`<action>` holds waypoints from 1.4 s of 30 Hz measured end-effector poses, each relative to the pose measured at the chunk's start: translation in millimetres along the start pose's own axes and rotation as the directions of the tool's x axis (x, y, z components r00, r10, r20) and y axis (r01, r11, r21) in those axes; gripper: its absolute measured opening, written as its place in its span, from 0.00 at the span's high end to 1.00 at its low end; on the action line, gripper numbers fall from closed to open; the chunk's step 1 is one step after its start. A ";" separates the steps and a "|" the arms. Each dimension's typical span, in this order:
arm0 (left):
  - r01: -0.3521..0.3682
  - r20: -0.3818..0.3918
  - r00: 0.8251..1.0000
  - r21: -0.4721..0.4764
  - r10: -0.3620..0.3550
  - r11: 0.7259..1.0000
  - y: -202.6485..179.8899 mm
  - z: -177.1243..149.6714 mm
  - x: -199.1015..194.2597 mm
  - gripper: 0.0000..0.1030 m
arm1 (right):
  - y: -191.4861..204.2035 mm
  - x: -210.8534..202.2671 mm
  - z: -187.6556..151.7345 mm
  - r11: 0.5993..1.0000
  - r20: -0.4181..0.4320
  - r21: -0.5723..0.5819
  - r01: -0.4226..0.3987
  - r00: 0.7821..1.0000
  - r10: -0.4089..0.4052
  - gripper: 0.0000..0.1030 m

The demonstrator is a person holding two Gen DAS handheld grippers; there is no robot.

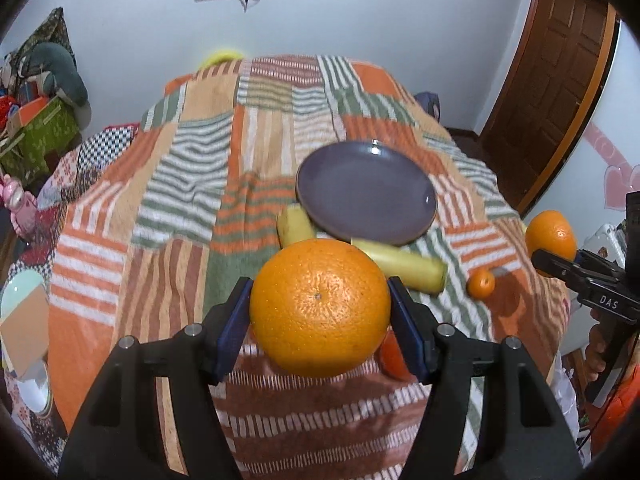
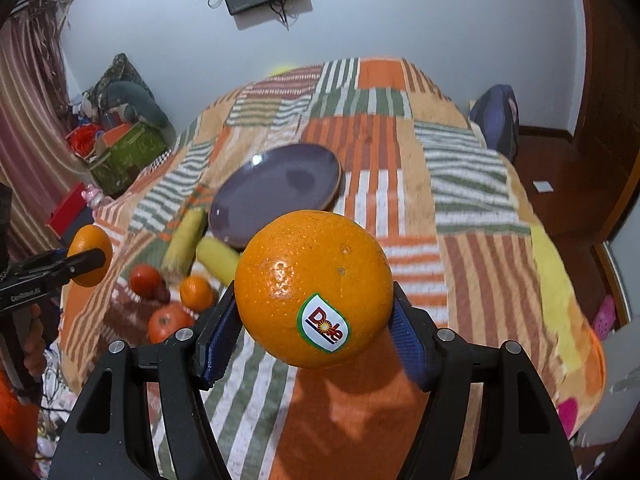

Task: Organize fruits
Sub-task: 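Carry both large oranges onto the purple plate and open both tools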

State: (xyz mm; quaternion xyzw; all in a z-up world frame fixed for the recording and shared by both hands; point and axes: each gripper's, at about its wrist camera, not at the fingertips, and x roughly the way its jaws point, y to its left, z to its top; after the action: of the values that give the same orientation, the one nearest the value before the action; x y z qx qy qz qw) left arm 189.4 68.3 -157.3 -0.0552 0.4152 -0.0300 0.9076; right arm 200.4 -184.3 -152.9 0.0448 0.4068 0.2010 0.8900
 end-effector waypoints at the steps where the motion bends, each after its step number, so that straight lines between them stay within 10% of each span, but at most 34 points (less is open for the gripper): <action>1: 0.001 0.008 1.000 0.001 -0.001 1.000 -0.6 3.8 -0.7 0.36 | 0.3 0.4 4.2 1.000 0.009 -0.005 0.000 1.000 0.000 0.37; 24: 0.006 0.076 0.997 0.027 -0.008 1.000 -7.1 82.3 40.7 0.36 | 17.8 39.8 79.8 0.992 0.127 -0.125 0.014 0.992 0.002 0.37; 42: 0.027 -0.021 0.999 0.034 -0.026 0.999 0.3 118.7 133.9 0.36 | 25.5 119.7 111.9 0.974 0.043 -0.224 0.008 0.999 0.002 0.37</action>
State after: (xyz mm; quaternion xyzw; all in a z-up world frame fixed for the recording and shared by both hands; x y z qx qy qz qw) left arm 366.8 64.0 -180.8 -0.0448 0.4231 -0.0495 0.9036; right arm 345.6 -104.4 -156.8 -0.0522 0.3623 0.2435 0.8982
